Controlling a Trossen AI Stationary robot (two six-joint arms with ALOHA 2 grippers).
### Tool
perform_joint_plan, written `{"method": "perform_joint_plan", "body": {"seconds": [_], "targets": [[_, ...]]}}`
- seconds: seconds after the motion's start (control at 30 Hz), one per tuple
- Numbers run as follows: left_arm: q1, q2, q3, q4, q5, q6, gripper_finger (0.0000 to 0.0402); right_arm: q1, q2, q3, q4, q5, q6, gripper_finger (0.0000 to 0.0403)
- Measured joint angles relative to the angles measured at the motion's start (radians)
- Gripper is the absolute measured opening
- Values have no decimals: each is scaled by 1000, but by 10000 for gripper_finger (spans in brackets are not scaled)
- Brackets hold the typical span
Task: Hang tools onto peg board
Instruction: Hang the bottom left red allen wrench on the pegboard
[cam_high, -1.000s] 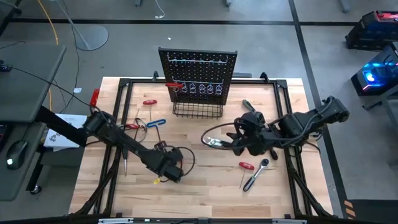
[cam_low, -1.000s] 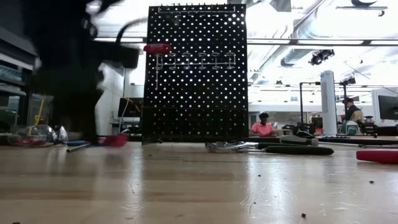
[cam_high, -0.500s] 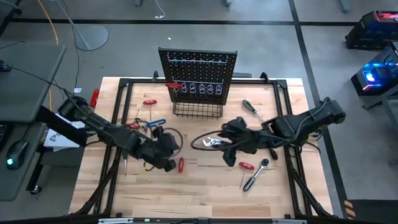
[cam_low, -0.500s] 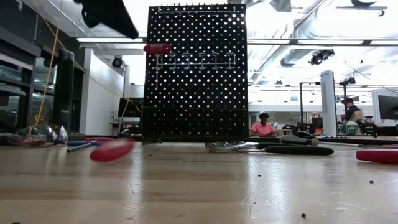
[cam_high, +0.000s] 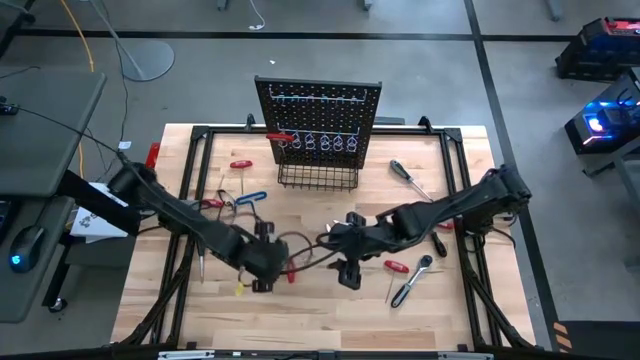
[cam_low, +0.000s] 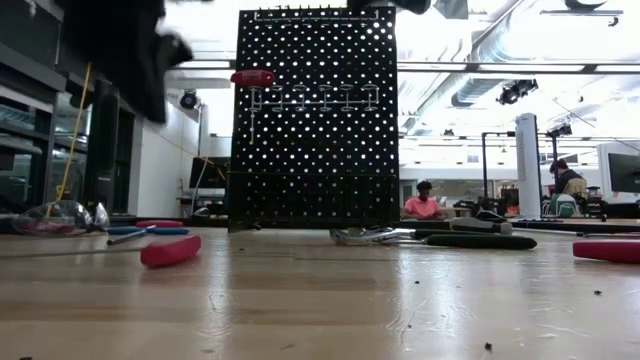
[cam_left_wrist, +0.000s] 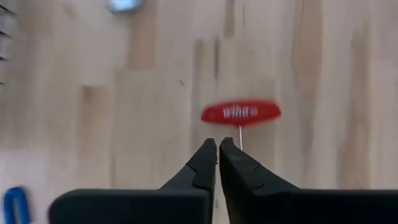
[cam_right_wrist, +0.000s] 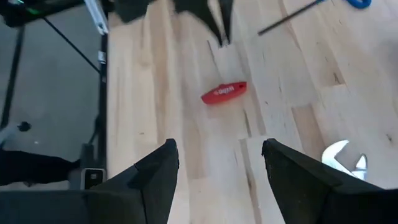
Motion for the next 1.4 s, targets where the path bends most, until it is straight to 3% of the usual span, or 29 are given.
{"method": "perform_joint_plan", "body": {"seconds": [0.23, 0.53, 0.63, 0.97, 1.13, 1.2, 1.3, 1.4], "targets": [[-1, 201, 0, 74, 215, 9, 102, 21, -3, 0, -128, 26, 33, 224], [13, 205, 1, 72, 182, -11, 215, 106, -13, 0, -227, 117, 131, 224], [16, 202, 2, 71, 168, 13, 231, 123, -14, 0, -227, 121, 139, 224], [113, 326, 7, 153, 279, 34, 234, 136, -14, 0, -228, 131, 162, 224], [131, 376, 17, 138, 317, 58, 200, 160, -14, 0, -234, 133, 181, 224], [131, 376, 16, 157, 315, 61, 155, 176, -14, 0, -252, 137, 206, 224], [125, 378, 16, 197, 314, 45, 49, 202, -14, 0, -282, 167, 252, 224], [129, 379, 15, 203, 315, 28, 13, 233, -15, 0, -318, 202, 304, 224]]}}
